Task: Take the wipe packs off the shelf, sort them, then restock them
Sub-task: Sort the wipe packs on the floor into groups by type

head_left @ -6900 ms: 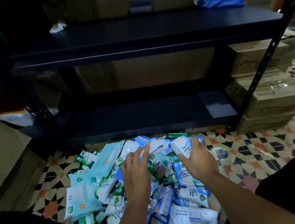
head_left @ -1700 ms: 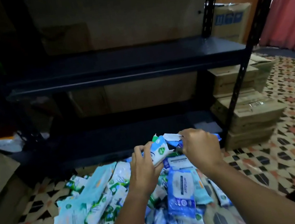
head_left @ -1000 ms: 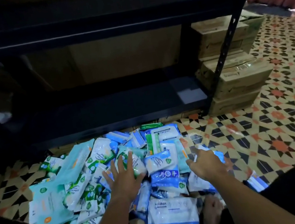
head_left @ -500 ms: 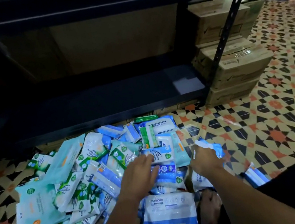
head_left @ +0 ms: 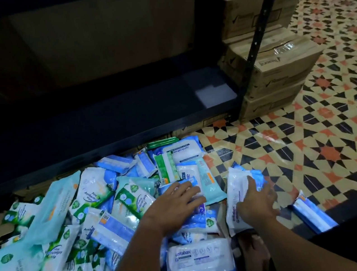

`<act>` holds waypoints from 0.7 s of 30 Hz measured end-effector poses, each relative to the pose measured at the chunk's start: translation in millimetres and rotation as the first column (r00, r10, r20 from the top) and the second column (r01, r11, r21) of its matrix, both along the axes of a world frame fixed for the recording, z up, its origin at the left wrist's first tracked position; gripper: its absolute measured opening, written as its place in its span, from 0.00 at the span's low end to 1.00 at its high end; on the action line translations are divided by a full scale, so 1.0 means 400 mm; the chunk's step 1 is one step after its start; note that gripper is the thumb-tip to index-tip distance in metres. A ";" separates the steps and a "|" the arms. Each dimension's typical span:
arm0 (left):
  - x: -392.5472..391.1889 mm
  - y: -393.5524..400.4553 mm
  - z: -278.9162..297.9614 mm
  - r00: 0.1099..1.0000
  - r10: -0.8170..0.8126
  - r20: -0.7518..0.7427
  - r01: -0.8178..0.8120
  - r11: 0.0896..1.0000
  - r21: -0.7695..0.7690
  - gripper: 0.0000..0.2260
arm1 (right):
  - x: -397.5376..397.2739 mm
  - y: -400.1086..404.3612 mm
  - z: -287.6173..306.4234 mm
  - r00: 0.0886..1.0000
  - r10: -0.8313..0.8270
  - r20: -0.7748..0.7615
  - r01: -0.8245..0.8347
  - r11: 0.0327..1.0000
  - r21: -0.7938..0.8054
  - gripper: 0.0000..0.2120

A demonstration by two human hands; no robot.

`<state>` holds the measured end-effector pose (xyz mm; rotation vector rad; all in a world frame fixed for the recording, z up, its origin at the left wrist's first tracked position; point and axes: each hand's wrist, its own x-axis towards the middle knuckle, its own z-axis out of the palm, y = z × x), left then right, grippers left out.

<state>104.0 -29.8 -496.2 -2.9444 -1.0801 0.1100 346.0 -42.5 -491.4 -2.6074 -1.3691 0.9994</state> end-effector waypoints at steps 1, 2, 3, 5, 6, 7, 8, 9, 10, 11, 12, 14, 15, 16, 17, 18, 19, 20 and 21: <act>0.002 0.016 -0.001 1.000 0.021 0.017 -0.021 0.999 -0.027 0.27 | 0.001 0.006 -0.005 0.998 -0.067 -0.022 0.067 0.998 0.006 0.38; 0.002 0.033 0.001 0.998 0.059 0.030 -0.057 0.996 -0.071 0.26 | 0.000 0.015 -0.009 0.992 -0.121 -0.040 0.122 0.993 0.003 0.37; 0.002 0.049 0.002 0.993 0.106 0.047 -0.100 0.989 -0.105 0.25 | -0.005 0.028 -0.015 0.986 -0.158 -0.054 0.158 0.987 -0.003 0.37; -0.001 0.071 0.005 0.974 0.216 0.070 -0.204 0.969 -0.141 0.24 | -0.021 0.056 -0.028 0.983 -0.178 -0.049 0.178 0.984 -0.001 0.37; -0.003 0.081 0.003 0.958 0.280 0.068 -0.265 0.949 -0.173 0.25 | -0.030 0.070 -0.035 0.987 -0.158 -0.016 0.158 0.987 0.001 0.38; -0.004 0.090 0.001 0.935 0.349 0.067 -0.331 0.923 -0.198 0.26 | -0.036 0.083 -0.044 0.993 -0.113 0.044 0.113 0.994 -0.006 0.39; -0.005 0.099 -0.003 0.901 0.429 0.067 -0.407 0.888 -0.213 0.26 | -0.041 0.095 -0.051 0.992 -0.037 0.119 0.039 0.999 -0.014 0.40; -0.004 0.112 -0.008 0.856 0.512 0.075 -0.486 0.845 -0.223 0.25 | -0.047 0.109 -0.056 0.983 0.049 0.179 -0.048 0.999 -0.009 0.40; -0.001 0.127 -0.011 0.801 0.593 0.086 -0.561 0.793 -0.237 0.24 | -0.054 0.124 -0.060 0.970 0.123 0.208 -0.130 0.991 0.017 0.39; 0.002 0.150 -0.013 0.744 0.660 0.100 -0.623 0.740 -0.253 0.23 | -0.064 0.144 -0.063 0.962 0.178 0.208 -0.192 0.980 0.052 0.37; 0.007 0.171 -0.011 0.698 0.707 0.117 -0.666 0.700 -0.257 0.22 | -0.073 0.161 -0.057 0.957 0.215 0.194 -0.234 0.969 0.081 0.35; 0.016 0.222 -0.013 0.666 0.737 0.115 -0.706 0.673 -0.222 0.21 | -0.096 0.201 -0.053 0.955 0.267 0.131 -0.279 0.957 0.084 0.32; 0.021 0.250 -0.015 0.677 0.730 0.097 -0.707 0.681 -0.192 0.21 | -0.108 0.221 -0.058 0.954 0.287 0.092 -0.293 0.954 0.069 0.31; 0.029 0.275 -0.017 0.694 0.715 0.076 -0.699 0.696 -0.164 0.21 | -0.119 0.237 -0.067 0.952 0.301 0.058 -0.304 0.951 0.051 0.31; 0.037 0.298 -0.019 0.711 0.701 0.053 -0.688 0.710 -0.152 0.22 | -0.129 0.250 -0.078 0.950 0.311 0.037 -0.312 0.950 0.029 0.31; 0.047 0.320 -0.024 0.722 0.692 0.026 -0.680 0.716 -0.156 0.23 | -0.137 0.260 -0.090 0.950 0.310 0.033 -0.310 0.951 0.011 0.30; 0.056 0.337 -0.030 0.721 0.693 -0.009 -0.683 0.709 -0.175 0.25 | -0.143 0.269 -0.103 0.953 0.299 0.044 -0.299 0.954 0.002 0.28; 0.065 0.352 -0.037 0.704 0.709 -0.048 -0.701 0.683 -0.203 0.28 | -0.148 0.276 -0.112 0.956 0.285 0.065 -0.286 0.958 0.002 0.25; 0.072 0.361 -0.043 0.677 0.730 -0.092 -0.728 0.647 -0.227 0.32 | -0.153 0.280 -0.121 0.955 0.282 0.092 -0.284 0.959 0.007 0.25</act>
